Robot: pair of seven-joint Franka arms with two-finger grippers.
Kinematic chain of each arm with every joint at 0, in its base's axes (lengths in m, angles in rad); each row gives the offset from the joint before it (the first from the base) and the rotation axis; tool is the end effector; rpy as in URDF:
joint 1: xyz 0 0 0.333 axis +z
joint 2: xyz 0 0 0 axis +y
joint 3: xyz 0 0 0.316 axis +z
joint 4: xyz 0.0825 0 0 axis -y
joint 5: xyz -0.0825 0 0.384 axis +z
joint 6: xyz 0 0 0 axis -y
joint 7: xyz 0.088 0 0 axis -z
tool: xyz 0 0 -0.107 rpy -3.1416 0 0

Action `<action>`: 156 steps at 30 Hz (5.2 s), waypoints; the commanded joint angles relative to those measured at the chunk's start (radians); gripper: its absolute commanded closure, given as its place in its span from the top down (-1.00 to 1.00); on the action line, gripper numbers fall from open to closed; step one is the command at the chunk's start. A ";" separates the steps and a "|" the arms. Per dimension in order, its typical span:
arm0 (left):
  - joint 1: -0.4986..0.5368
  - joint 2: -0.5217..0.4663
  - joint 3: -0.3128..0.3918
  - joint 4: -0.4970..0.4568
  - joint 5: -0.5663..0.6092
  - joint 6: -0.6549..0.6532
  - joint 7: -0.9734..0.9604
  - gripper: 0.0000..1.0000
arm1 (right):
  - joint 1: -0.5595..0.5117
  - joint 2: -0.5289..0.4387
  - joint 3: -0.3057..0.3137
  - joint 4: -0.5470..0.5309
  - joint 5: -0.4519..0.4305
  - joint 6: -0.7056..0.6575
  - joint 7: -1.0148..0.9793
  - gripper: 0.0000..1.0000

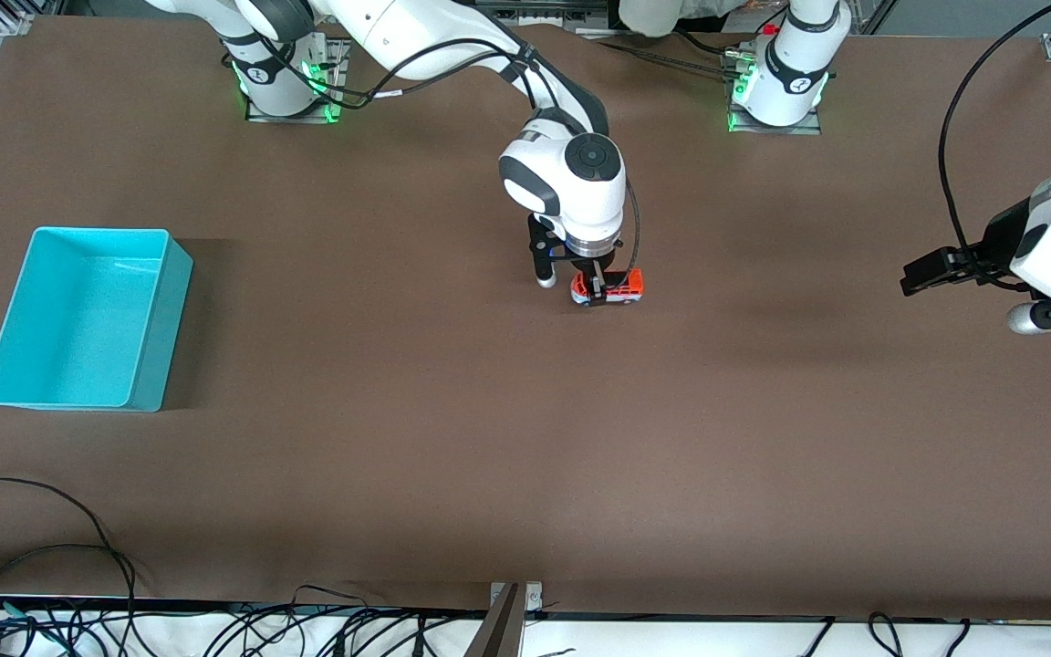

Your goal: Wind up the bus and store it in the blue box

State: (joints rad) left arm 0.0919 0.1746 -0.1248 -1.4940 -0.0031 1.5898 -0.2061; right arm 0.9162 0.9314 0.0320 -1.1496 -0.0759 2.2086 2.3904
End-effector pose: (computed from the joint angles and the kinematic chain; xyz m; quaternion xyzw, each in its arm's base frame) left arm 0.6052 -0.0142 0.5616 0.9954 0.0870 -0.0399 0.0077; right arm 0.4627 0.6269 0.2451 -0.7581 0.6487 -0.0131 0.0656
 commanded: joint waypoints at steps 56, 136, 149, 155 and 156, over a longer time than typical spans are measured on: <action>-0.004 -0.009 0.005 -0.006 -0.028 -0.011 0.019 1.00 | -0.347 -0.322 0.000 -0.007 0.099 -0.501 -0.686 -1.00; -0.004 0.002 -0.009 -0.005 -0.028 -0.010 0.017 1.00 | -0.924 -0.675 -0.216 -0.378 0.053 -0.744 -2.122 -1.00; -0.004 0.003 -0.009 -0.006 -0.028 -0.010 0.019 1.00 | -0.944 -0.746 -0.216 -0.565 -0.013 -0.542 -2.223 -1.00; -0.004 0.003 -0.009 -0.005 -0.028 -0.010 0.017 1.00 | -0.987 -0.761 -0.216 -0.664 -0.030 -0.420 -2.307 -1.00; -0.004 0.003 -0.009 -0.005 -0.028 -0.010 0.019 1.00 | -0.993 -0.758 -0.216 -0.668 -0.030 -0.406 -2.320 -1.00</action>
State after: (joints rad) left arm 0.0888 0.1826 -0.1360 -1.4941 -0.0034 1.5896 -0.2061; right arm -0.0375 0.2352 -0.1891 -1.7050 -0.0852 1.7117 0.1455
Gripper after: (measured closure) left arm 0.000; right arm 0.441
